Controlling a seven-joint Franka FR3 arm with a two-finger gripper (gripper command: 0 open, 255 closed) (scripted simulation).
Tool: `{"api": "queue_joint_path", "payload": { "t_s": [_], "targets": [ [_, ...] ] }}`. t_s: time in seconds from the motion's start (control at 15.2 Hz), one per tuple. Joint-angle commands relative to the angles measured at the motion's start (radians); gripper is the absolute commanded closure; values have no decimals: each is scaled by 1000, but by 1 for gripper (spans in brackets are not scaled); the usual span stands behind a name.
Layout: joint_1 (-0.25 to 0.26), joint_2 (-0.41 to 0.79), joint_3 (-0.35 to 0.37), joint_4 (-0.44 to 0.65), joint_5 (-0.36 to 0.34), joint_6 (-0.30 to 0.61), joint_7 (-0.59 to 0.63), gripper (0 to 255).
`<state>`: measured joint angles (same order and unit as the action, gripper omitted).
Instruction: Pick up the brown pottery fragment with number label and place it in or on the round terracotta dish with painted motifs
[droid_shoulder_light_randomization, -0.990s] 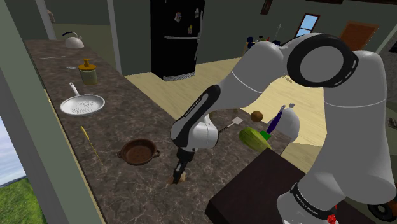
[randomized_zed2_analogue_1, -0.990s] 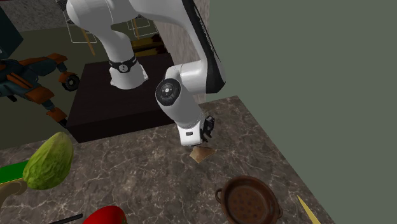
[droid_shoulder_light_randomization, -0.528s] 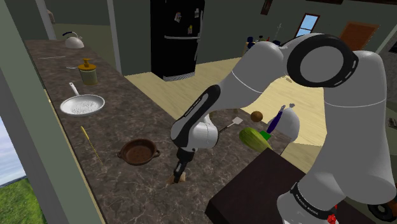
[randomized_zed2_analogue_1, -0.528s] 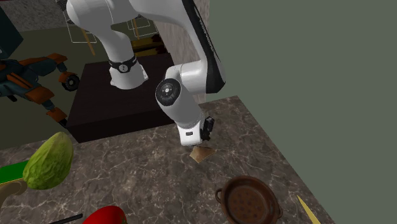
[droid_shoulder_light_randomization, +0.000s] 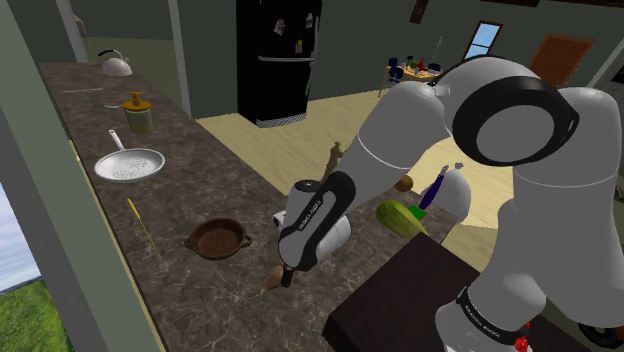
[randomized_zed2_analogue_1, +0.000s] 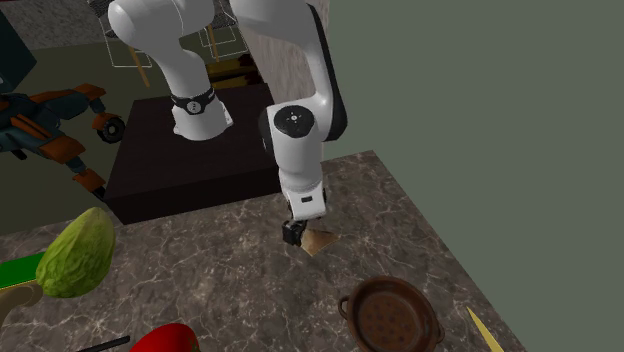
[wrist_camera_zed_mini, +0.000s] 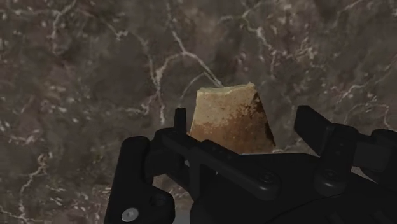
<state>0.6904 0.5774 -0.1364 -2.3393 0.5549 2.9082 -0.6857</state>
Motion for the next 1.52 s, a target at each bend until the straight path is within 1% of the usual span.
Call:
{"api": "queue_joint_path", "payload": {
  "t_s": [0.0, 0.26, 0.79, 0.86, 1.45],
  "targets": [
    [4, 27, 1, 7, -2, 26, -4, 0],
    [-30, 97, 42, 43, 19, 66, -26, 0],
    [-30, 97, 42, 43, 19, 66, -26, 0],
    [-30, 97, 42, 43, 19, 66, -26, 255],
    [-30, 97, 42, 43, 19, 66, -26, 255]
  ]
}}
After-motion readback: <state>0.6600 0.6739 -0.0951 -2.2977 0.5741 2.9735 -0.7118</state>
